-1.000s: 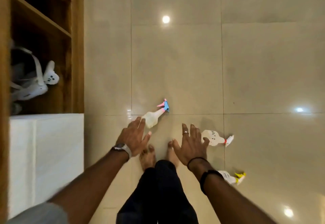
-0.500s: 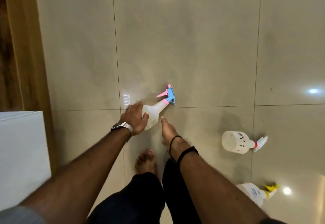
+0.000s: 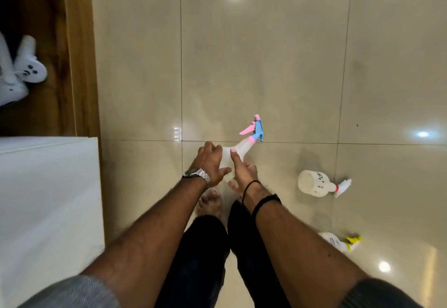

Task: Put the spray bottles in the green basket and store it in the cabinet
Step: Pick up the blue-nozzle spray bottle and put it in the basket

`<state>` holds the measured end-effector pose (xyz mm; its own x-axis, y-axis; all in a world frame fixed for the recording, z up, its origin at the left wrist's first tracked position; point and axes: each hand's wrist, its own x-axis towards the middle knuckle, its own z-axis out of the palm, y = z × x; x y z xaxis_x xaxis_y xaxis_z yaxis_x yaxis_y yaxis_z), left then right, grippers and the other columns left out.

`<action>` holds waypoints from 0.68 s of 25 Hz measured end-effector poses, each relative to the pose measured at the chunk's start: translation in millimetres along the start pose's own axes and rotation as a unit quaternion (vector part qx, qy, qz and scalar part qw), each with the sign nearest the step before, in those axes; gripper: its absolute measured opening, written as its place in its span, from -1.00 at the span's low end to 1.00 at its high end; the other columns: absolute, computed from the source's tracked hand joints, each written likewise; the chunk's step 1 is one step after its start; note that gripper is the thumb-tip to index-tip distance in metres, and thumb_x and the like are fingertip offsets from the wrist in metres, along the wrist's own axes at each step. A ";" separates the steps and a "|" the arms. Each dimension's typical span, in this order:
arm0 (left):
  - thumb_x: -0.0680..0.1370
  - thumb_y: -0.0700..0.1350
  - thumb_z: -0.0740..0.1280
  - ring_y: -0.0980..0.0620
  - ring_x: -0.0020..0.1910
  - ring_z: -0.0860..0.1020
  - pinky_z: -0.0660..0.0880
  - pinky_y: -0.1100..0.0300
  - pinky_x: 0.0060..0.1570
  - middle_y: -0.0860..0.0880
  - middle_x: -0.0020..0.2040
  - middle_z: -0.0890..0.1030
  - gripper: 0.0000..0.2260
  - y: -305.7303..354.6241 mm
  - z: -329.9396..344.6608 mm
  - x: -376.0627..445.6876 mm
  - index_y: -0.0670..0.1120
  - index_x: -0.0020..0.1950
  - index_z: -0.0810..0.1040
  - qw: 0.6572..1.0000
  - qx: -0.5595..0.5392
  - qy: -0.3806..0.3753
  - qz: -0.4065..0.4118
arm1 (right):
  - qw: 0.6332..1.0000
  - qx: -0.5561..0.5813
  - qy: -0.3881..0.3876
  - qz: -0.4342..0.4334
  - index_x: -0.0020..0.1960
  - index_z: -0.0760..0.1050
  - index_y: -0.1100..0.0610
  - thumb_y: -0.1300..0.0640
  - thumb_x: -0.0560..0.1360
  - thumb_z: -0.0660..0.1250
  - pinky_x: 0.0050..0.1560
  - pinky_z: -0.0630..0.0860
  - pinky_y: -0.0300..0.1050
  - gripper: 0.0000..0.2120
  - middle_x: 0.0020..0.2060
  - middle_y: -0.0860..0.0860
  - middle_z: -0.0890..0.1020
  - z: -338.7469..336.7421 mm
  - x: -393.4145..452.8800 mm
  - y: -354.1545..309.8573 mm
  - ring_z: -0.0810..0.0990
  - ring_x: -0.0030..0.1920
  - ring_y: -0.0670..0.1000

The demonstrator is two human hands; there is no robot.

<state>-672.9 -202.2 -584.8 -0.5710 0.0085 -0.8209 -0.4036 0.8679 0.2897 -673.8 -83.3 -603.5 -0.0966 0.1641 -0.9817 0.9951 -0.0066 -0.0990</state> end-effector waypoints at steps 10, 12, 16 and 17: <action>0.40 0.08 0.54 -0.18 0.29 0.51 0.52 0.00 0.22 -0.17 0.40 0.43 -0.16 69.2 -101.8 -252.2 -0.12 0.51 0.15 0.982 -0.172 0.079 0.022 | 0.969 -0.160 -0.037 -0.185 0.33 0.44 0.11 -0.06 0.43 0.52 0.17 0.62 0.06 -0.44 0.10 0.04 0.65 -69.4 -307.1 -24.5 0.66 0.08 0.07; 0.38 0.14 0.53 -0.18 0.38 0.42 0.46 0.00 0.32 -0.17 0.44 0.35 -0.10 74.1 -120.3 -311.9 -0.11 0.55 0.14 0.980 -0.176 0.089 0.010 | 0.946 -0.216 -0.060 -0.233 0.36 0.44 0.16 0.03 0.41 0.55 0.12 0.62 0.00 -0.41 0.14 0.06 0.65 -77.3 -373.3 -21.8 0.65 0.09 0.07; 0.31 0.12 0.58 -0.12 0.27 0.52 0.51 0.09 0.07 -0.08 0.31 0.48 -0.18 84.0 -138.0 -412.2 -0.06 0.44 0.27 0.953 -0.280 0.117 0.008 | 0.886 -0.337 -0.097 -0.303 0.37 0.42 0.11 0.06 0.32 0.61 0.20 0.59 0.02 -0.31 0.19 0.03 0.61 -90.4 -470.8 -14.7 0.61 0.15 0.06; 0.29 0.10 0.59 -0.07 0.21 0.55 0.50 0.19 -0.04 -0.02 0.25 0.51 -0.21 86.1 -142.7 -436.6 -0.03 0.40 0.30 0.942 -0.307 0.137 0.011 | 0.866 -0.364 -0.115 -0.323 0.34 0.45 0.09 0.07 0.30 0.62 0.19 0.60 0.04 -0.32 0.17 0.02 0.62 -91.2 -490.5 -13.0 0.61 0.14 0.06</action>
<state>-560.4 -202.1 -131.2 -0.7128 -0.1797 -0.6779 -0.6794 0.4169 0.6039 -637.2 -73.8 -105.9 -0.5576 -0.3000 -0.7740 0.4744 0.6500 -0.5936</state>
